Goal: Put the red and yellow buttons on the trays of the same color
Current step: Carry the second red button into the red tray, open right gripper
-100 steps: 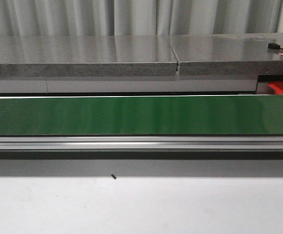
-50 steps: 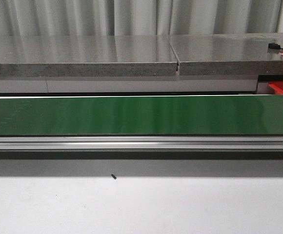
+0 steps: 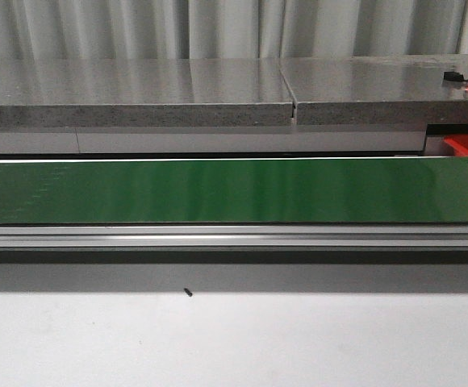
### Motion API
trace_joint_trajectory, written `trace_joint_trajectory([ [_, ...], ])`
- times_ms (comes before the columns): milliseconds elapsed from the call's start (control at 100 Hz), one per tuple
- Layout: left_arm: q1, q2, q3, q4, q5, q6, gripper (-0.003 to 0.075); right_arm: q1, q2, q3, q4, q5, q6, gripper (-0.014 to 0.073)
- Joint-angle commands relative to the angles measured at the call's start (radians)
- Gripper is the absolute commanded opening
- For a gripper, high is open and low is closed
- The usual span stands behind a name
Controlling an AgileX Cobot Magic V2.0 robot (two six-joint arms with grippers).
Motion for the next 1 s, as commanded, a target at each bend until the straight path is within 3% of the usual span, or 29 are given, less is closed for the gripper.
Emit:
trace_joint_trajectory([
  [0, -0.007, 0.007, -0.024, -0.011, -0.072, 0.0, -0.002, -0.006, -0.033, -0.032, 0.019, -0.055, 0.0, 0.0234],
  [410, -0.007, 0.007, -0.024, -0.011, -0.072, 0.0, -0.002, -0.007, -0.004, -0.032, 0.019, -0.04, 0.0, 0.0246],
  [480, -0.007, 0.007, -0.024, -0.011, -0.072, 0.0, -0.002, -0.007, -0.004, -0.032, 0.019, -0.035, 0.0, 0.0296],
  [600, -0.007, 0.007, -0.024, -0.011, -0.072, 0.0, -0.002, -0.007, -0.006, -0.032, 0.019, -0.033, 0.0, 0.0495],
  [700, -0.007, 0.007, -0.024, -0.011, -0.072, 0.0, -0.002, -0.007, -0.02, -0.032, 0.02, -0.034, 0.0, 0.061],
  [990, -0.007, 0.007, -0.024, -0.011, -0.072, 0.0, -0.002, -0.007, -0.109, -0.047, 0.04, -0.019, 0.0, 0.0617],
])
